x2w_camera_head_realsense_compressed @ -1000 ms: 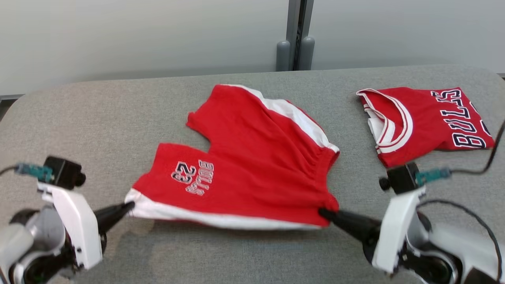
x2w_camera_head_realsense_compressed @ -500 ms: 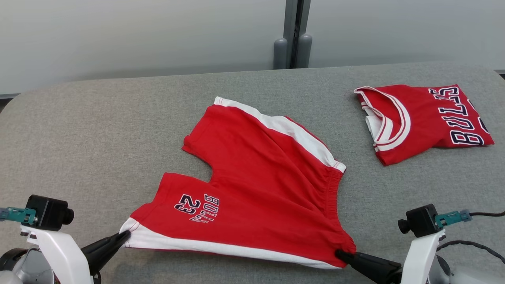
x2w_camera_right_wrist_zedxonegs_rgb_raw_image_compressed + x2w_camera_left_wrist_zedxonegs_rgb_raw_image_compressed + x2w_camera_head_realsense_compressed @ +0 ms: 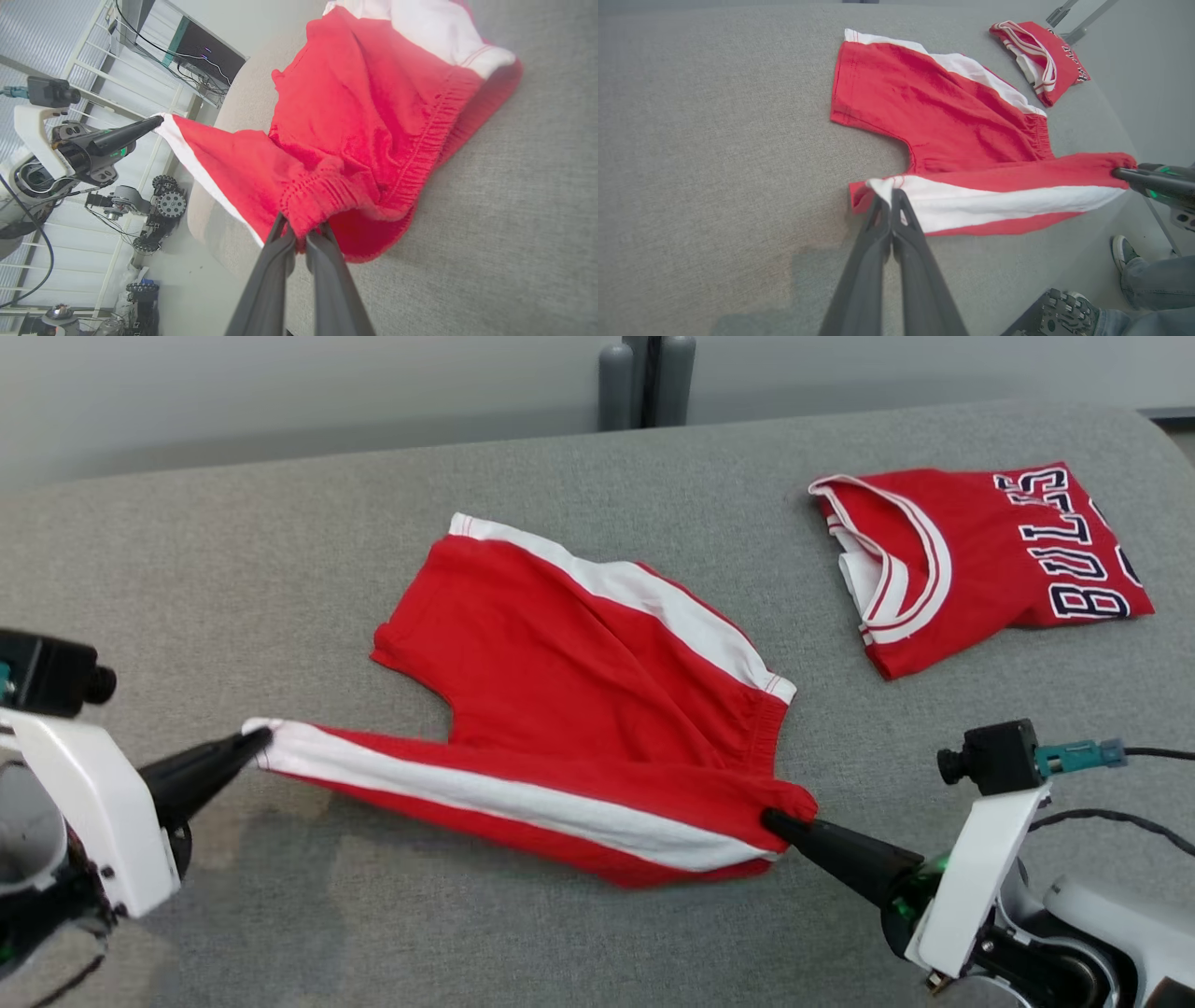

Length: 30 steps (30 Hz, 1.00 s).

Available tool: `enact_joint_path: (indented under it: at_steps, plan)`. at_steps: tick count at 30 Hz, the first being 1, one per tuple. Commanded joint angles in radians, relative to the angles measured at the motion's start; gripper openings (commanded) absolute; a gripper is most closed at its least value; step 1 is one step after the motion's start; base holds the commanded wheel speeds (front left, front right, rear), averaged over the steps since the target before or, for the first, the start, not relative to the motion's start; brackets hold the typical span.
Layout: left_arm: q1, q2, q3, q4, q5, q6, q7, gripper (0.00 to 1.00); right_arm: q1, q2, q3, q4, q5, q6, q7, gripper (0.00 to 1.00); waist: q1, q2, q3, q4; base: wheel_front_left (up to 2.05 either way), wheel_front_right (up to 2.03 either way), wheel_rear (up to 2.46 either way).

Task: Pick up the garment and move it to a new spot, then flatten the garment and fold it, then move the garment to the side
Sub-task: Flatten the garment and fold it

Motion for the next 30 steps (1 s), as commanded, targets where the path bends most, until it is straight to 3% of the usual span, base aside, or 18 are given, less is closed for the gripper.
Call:
enact_joint_path:
  at_steps: [1,7,15,30]
  plan:
    - [-0.063,-0.001,0.019,0.035,-0.004,-0.017,0.046,0.0,-0.021,0.01,-0.016,-0.005,0.029,0.001,0.009,0.0,0.0,0.0,0.064,-0.027,0.0,0.0,0.0]
    - [-0.216,-0.048,0.037,0.14,0.029,-0.047,0.17,0.0,-0.059,0.036,-0.062,-0.028,0.098,0.001,0.043,0.0,0.0,0.0,0.141,-0.049,0.0,0.0,0.0]
    - [-0.472,-0.155,0.042,0.343,0.091,-0.075,0.359,0.0,-0.092,0.081,-0.21,-0.063,0.152,0.002,0.046,0.0,0.0,0.0,0.288,-0.094,0.0,0.0,0.0]
    - [-0.75,-0.314,0.039,0.638,0.167,-0.129,0.476,0.0,-0.127,0.206,-0.361,-0.035,0.104,0.002,0.101,0.0,0.0,0.0,0.425,-0.173,0.0,0.0,0.0]
